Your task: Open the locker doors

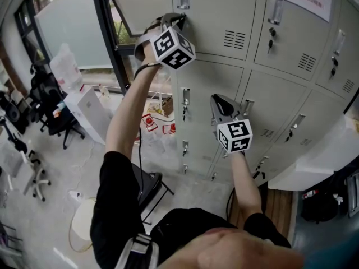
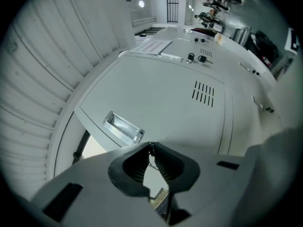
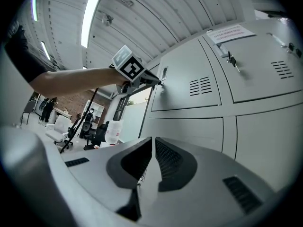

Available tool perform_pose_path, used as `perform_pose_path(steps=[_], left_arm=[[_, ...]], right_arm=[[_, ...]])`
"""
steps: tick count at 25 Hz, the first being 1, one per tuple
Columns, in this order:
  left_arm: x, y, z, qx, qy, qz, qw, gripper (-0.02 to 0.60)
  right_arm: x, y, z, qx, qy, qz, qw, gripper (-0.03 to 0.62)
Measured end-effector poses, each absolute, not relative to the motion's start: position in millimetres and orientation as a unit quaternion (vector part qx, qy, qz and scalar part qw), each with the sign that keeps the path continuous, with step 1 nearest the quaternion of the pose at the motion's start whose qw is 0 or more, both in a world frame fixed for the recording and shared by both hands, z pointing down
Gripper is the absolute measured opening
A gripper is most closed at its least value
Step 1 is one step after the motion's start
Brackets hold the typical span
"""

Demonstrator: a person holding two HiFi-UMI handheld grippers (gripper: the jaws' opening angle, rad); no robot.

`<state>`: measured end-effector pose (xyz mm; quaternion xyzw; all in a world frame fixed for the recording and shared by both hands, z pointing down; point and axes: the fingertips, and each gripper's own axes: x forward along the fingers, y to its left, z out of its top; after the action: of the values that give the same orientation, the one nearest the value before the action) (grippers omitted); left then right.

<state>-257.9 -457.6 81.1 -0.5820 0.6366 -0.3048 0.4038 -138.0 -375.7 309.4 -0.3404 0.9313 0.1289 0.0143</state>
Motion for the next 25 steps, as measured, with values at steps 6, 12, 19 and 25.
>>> perform_pose_path(steps=[6, 12, 19, 25], left_arm=[[-257.8, -461.2, 85.5, -0.505, 0.615, -0.391, 0.463, 0.041], [-254.9, -460.5, 89.9, -0.426, 0.590, -0.457, 0.511, 0.040], [-255.0, -461.2, 89.8, -0.417, 0.588, -0.464, 0.516, 0.040], [-255.8, -461.7, 89.7, -0.421, 0.587, -0.465, 0.511, 0.037]], right_arm=[[-136.9, -374.8, 310.0, -0.340, 0.932, 0.128, 0.016, 0.023], [-136.7, -371.1, 308.4, -0.343, 0.929, 0.141, 0.016, 0.023], [-137.1, -368.8, 308.2, -0.344, 0.927, 0.148, 0.013, 0.022], [-139.6, -364.3, 312.6, -0.350, 0.918, 0.186, -0.019, 0.021]])
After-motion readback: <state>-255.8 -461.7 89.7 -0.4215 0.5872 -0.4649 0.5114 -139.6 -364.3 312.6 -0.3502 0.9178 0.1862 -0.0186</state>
